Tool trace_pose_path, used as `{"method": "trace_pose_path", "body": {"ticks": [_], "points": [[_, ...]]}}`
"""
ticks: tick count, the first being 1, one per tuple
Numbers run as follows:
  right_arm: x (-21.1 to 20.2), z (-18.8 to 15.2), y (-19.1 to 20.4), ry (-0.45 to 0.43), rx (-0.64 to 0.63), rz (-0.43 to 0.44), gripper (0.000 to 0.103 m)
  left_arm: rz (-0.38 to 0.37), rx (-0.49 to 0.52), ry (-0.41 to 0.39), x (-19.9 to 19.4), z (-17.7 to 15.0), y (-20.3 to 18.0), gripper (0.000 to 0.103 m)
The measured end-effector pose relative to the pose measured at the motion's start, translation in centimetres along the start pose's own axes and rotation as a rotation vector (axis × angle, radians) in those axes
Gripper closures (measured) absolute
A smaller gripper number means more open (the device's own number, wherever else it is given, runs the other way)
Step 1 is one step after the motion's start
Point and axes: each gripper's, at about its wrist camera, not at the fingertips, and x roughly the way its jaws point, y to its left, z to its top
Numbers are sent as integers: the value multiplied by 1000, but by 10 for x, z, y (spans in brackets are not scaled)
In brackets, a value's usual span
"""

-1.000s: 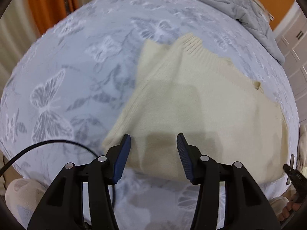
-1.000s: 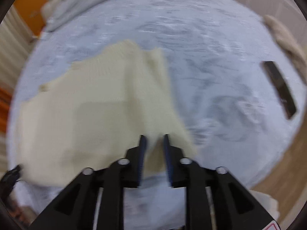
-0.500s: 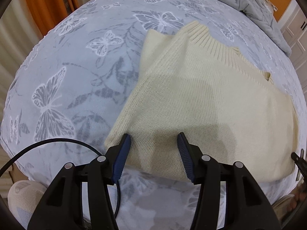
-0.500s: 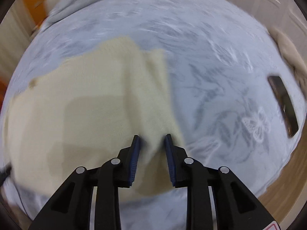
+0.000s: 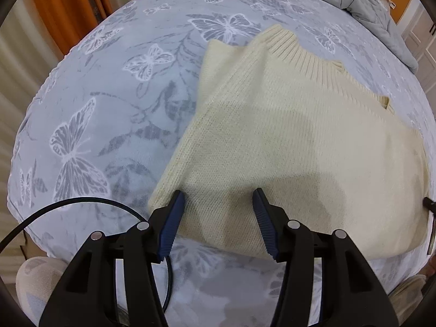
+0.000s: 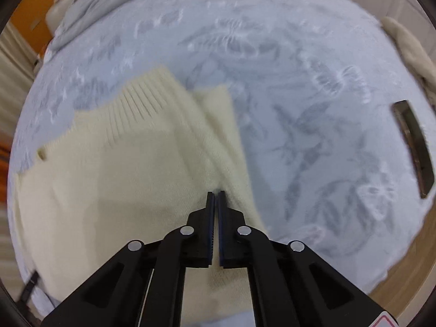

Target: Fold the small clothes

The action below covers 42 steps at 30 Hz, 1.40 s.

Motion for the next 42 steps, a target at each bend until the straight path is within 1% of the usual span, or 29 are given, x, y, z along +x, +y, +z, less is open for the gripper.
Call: {"method": "trace_pose_path", "body": {"ticks": [2,4,6,8,10,11,12,14,15,17,18,19,20,21,23,25,26,27,28,29,30,32,35,36,38,39,40,41,42], "points": [[-22,-8,8,-45,-29,49,101,2,0,-3,0,0,0,52],[-34,-20,8,-71,-45,90,101,14,5,-8,0,0,-1,52],[-31,-35,4,-59,-41,71,101,26,14,-10,0,0,-4,52],[-7,-49,-12,18,-16,27,103,27,14,-8,0,0,-4,52],[-7,-53,-18,11,13,56,103,25,11,-8,0,-1,-5,52],[-12,-53,-19,13,24,59,103,26,14,-7,0,-1,-5,52],[-24,-53,-16,-7,27,76,101,26,16,-7,0,-1,-5,52],[-37,-56,-7,-30,-17,79,101,25,13,-8,1,-1,-5,52],[-38,-58,-2,-26,-57,53,101,27,11,-10,1,-2,-6,51],[-25,-66,-4,0,-86,1,101,35,9,-14,1,-3,-8,51],[-13,-70,-9,34,-86,-30,103,37,8,-15,1,-4,-9,51],[4,-76,-18,88,-60,-42,103,38,7,-16,0,-4,-10,51],[4,-78,-26,71,-8,-7,103,37,7,-14,0,-4,-10,51],[2,-77,-27,74,12,0,103,30,4,-10,-2,-4,-9,51],[-11,-72,-25,69,47,27,98,-24,-39,-7,-13,-4,0,51],[-28,-69,-11,44,19,72,91,-97,-122,-30,-29,-7,15,38],[-36,-67,-3,29,-2,90,91,-128,-187,-55,-37,-10,27,23],[-43,-64,9,15,-33,115,91,-142,-231,-69,-42,-13,36,20],[-47,-62,21,12,-65,139,91,-153,-264,-70,-43,-16,44,20],[-48,-58,42,20,-114,170,91,-154,-285,-49,-40,-17,52,20],[-47,-55,54,26,-139,189,91,-142,-293,-30,-36,-19,56,20],[-41,-50,97,43,-209,239,91,-119,-301,-25,-30,-22,60,20],[-30,-57,160,56,-324,292,91,-103,-292,-10,-23,-23,62,20],[-20,-58,182,74,-365,286,91,-95,-283,0,-19,-21,62,20],[2,-63,208,101,-429,232,91,-66,-265,28,-9,-19,61,20],[15,-65,219,111,-466,190,96,-56,-259,42,-4,-19,61,20],[25,-66,227,108,-498,157,97,-51,-257,56,0,-19,62,20],[23,-64,230,99,-517,148,97,-60,-267,59,-1,-17,64,22],[17,-61,232,97,-526,153,97,-70,-274,41,-7,-14,65,24]]}}
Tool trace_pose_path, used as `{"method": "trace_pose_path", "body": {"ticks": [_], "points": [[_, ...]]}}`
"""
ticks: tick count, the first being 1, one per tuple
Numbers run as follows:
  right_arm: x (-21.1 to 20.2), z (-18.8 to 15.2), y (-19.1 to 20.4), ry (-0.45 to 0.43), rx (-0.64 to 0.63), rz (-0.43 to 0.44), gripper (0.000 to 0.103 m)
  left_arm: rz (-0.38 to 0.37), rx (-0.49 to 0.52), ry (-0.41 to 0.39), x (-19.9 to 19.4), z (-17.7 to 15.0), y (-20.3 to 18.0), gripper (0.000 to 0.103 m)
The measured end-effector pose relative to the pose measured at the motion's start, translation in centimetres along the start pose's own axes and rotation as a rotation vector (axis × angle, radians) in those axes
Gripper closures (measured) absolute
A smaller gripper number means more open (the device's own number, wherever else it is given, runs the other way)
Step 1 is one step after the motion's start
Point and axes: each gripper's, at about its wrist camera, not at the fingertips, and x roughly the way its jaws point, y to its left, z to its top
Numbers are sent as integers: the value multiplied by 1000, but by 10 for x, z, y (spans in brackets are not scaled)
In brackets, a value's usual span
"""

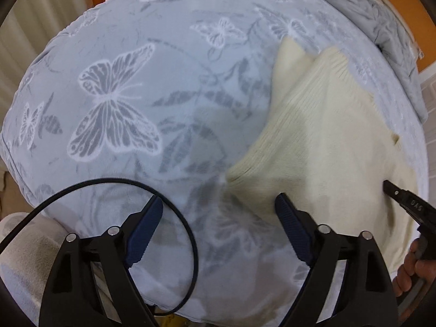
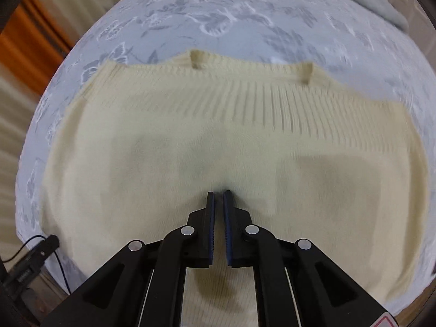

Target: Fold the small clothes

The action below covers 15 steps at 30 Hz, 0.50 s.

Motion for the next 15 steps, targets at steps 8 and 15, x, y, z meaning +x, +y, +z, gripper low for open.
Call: {"method": "trace_pose_path", "body": {"ticks": [8,15], "points": [[-60,13,-161,-193,289,-207,45,-133,156,-160,-27,79,-74,10],[-15,15,-240,-52,420,-96,96,-42,173,2,59,117,-108,63]]}}
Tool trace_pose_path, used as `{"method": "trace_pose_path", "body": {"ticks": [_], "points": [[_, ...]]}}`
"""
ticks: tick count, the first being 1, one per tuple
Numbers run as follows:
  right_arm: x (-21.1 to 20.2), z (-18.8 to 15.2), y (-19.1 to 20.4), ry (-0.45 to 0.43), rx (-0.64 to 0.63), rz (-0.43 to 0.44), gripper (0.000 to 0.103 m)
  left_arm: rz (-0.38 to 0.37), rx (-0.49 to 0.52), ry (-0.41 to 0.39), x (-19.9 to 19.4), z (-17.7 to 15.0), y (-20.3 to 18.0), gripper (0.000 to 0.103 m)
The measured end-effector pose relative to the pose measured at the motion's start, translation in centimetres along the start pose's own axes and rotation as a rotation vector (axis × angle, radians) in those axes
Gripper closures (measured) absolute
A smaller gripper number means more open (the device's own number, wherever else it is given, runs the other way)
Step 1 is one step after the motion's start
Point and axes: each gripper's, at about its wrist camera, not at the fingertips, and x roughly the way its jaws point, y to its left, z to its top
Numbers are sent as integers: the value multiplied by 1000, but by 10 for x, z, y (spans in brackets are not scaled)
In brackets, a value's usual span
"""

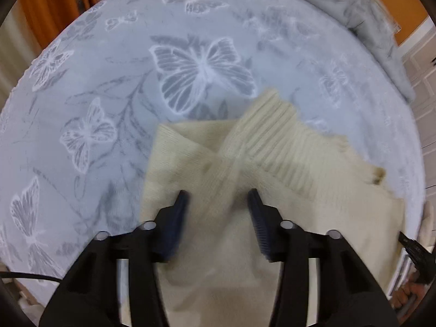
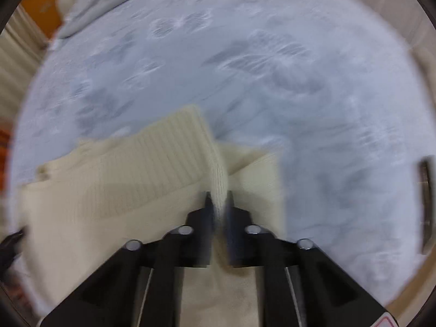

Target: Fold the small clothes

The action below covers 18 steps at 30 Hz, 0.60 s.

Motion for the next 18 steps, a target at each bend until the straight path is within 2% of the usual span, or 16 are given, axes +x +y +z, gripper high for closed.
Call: {"method": "trace_pose_path", "body": {"ticks": [2,3,5,6,9,10,12,13,14,15,18], "points": [[-15,4,-1,-90,-24,-22,97,17,-10,-34,-5,1,4,67],[-10,7,-12,-99,24,-17,97,24,-8,-28,-3,1,4,67],[18,10,-30,-30,77,-23,98,25,7,-17,1,1,6,65],[24,8,-29,-37,74,-30,97,35,23,-17,1,1,3,65],[11,11,-4,-41,-9,-113,89,66,68,-13,-2,1,-7,63],[-2,9,6,-71,-43,-130,89,60,65,-9,-5,-1,-7,63],[-29,-1,22,-166,-83,-159,85,37,36,-11,-16,-6,-1,52],[-47,-13,34,-206,-111,-134,84,23,22,-20,-21,-11,2,46],[-58,-22,48,-226,-141,-102,84,15,3,-37,-29,-18,8,35],[-64,-31,63,-230,-168,-76,84,16,-13,-53,-34,-24,13,32],[-64,-57,104,-168,-224,42,85,11,-43,-55,-41,-40,22,32]]}}
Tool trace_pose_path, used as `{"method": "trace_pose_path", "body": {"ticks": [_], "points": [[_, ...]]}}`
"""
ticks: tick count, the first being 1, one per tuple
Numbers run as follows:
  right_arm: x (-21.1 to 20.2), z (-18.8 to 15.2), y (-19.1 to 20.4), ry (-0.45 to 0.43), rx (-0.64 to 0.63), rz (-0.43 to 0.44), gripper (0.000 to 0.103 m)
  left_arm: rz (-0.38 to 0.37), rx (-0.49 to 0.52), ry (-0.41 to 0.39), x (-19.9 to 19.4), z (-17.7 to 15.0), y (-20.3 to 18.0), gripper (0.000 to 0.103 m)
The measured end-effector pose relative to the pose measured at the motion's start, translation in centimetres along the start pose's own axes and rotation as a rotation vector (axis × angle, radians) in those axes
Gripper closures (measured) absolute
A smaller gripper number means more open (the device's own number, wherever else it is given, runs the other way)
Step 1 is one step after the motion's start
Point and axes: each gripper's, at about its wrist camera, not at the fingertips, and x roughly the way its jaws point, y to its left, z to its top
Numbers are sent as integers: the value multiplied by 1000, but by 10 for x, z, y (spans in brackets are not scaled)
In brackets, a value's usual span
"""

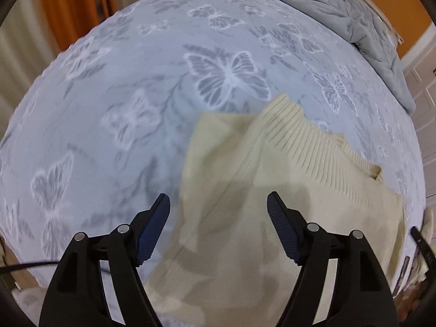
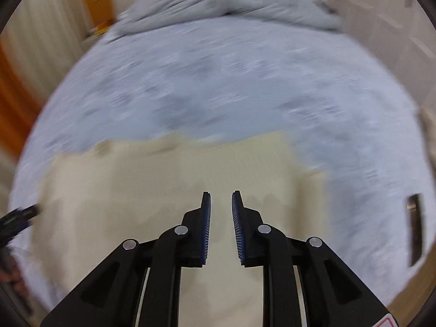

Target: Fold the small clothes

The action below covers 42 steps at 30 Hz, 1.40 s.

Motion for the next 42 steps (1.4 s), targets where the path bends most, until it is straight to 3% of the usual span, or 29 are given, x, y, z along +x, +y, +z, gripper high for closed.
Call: {"method": "trace_pose_path", "body": {"ticks": [2,4,6,8,15,21,22,23,24,25,26,30,35,39,42], "points": [[10,-9,28,66,6,112,93,-7,-20,22,0,-8,6,32],[16,-13,57,100,-29,131,94,-5,-37,30,-3,-15,14,31],[22,-16,78,129,-60,134,94,-22,-76,35,-8,-22,29,21],[31,-13,90,156,-56,143,94,-19,-125,41,-8,-30,46,18],[81,-5,110,263,-71,50,96,-75,-202,84,13,-46,75,6],[87,-8,130,267,-200,-10,92,-56,-134,51,20,-43,59,6],[87,-8,128,267,-193,0,92,-66,-123,50,20,-42,57,11],[87,-8,125,268,-182,13,92,-93,-114,43,17,-40,56,33],[86,-8,123,268,-169,26,92,-149,-107,42,15,-39,55,71],[86,-7,118,268,-150,48,93,-223,-102,67,14,-37,51,80],[86,-7,115,266,-141,63,94,-211,-109,58,6,-35,49,86],[83,-7,103,249,-112,118,95,-266,-96,-25,-41,-29,24,89],[57,-8,76,228,13,230,92,-323,56,-109,-100,-28,-49,90],[-2,-26,31,136,78,322,89,-365,227,-122,-124,-48,-122,90],[-29,-47,-8,100,127,336,83,-384,346,-76,-116,-75,-183,90]]}}
